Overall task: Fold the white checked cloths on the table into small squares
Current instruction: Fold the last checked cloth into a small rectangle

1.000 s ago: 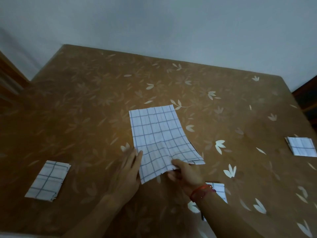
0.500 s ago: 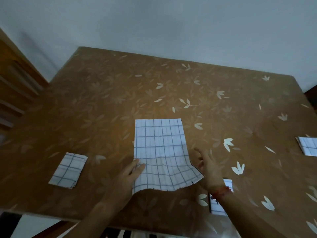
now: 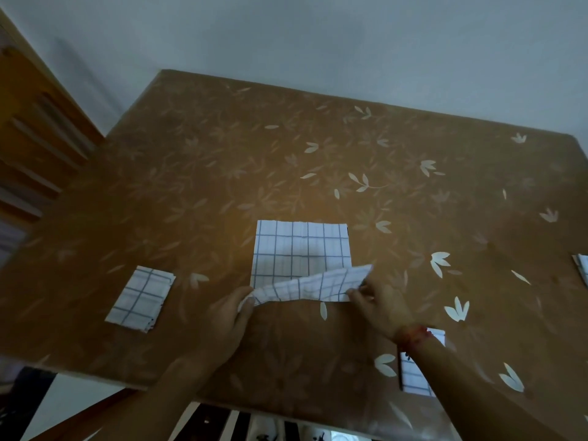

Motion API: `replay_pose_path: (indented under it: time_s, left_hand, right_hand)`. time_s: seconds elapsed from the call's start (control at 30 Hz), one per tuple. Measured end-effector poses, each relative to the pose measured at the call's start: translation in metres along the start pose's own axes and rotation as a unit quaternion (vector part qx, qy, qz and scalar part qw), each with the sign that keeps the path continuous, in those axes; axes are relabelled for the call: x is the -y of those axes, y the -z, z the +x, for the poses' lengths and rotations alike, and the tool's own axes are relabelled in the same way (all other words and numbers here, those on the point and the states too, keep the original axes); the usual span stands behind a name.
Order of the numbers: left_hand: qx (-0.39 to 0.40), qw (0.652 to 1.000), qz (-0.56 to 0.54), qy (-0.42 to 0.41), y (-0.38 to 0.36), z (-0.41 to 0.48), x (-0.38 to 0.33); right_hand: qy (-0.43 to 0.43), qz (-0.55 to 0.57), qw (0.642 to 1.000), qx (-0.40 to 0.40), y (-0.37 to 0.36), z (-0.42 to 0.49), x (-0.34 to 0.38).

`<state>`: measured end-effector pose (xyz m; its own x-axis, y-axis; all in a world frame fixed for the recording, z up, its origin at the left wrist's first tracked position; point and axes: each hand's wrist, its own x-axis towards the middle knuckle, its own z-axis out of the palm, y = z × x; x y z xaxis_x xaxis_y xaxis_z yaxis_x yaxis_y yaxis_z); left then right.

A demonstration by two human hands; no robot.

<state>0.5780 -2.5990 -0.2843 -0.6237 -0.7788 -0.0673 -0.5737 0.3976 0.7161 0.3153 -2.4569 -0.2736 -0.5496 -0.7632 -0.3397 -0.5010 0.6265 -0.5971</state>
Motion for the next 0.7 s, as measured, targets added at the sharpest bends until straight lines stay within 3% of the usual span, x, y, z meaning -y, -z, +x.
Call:
replay_pose_path:
  time_s: [0.2, 0.47, 0.7]
  left_hand:
    - [0.015, 0.998, -0.045, 0.042, -0.01, 0.038, 0.015]
    - [0.027, 0.996, -0.044, 0.066, -0.016, 0.056, 0.022]
    - [-0.006, 0.998, 0.052, 0.032, -0.024, 0.061, 0.032]
  right_hand:
    - [-0.041, 0.017, 0.998, -0.054, -0.005, 0.031, -0.002]
    - [-0.074, 0.042, 0.995, -0.048, -0.012, 0.057, -0.001]
    - [-0.07, 0.062, 0.994, -0.053, -0.01, 0.057, 0.005]
